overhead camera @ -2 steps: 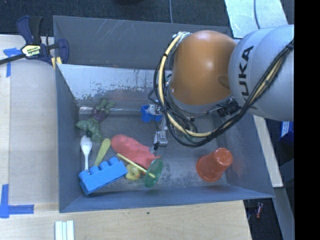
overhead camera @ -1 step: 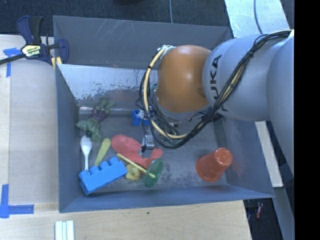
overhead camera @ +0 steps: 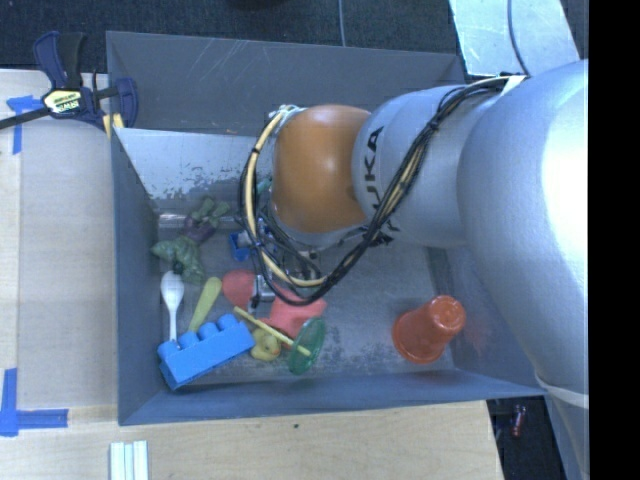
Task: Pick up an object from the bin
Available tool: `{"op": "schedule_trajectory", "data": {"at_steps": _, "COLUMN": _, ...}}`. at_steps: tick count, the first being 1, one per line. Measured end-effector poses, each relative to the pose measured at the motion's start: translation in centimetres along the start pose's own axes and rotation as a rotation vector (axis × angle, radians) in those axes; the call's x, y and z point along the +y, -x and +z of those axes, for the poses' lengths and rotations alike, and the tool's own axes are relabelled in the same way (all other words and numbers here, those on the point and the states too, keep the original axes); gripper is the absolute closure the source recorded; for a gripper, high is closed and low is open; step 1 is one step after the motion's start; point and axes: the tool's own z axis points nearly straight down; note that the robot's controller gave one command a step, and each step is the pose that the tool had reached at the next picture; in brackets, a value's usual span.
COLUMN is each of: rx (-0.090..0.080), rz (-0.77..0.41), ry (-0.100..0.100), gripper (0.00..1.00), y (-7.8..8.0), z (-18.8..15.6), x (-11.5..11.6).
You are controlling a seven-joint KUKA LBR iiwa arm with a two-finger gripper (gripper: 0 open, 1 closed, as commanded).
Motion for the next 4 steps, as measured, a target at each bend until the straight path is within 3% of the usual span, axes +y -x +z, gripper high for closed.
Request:
{"op": "schedule_trajectory", "data": {"at_steps": 1, "rx": 0.001, "rz": 0.057, "ry": -0.001, "gripper": 0.0, "y": -2.2, "z": 2.1, "x": -3.8}}
{"op": "schedule_trajectory", "data": {"at_steps": 2, "rx": -0.018, "rz": 0.139, "ry": 0.005, "gripper": 1.0, "y": -1.1, "z": 1.3, "x": -4.5}}
{"op": "schedule_trajectory", "data": {"at_steps": 3, "rx": -0.018, "rz": 0.139, "ry": 0.006, "gripper": 1.0, "y": -1.1, "z": 1.3, "x": -4.5}}
{"op": "schedule_trajectory", "data": {"at_steps": 4, "rx": -0.031, "rz": 0.127, "ry": 0.013, "gripper": 1.0, "y": 3.7, "z": 1.7, "x": -7.2}}
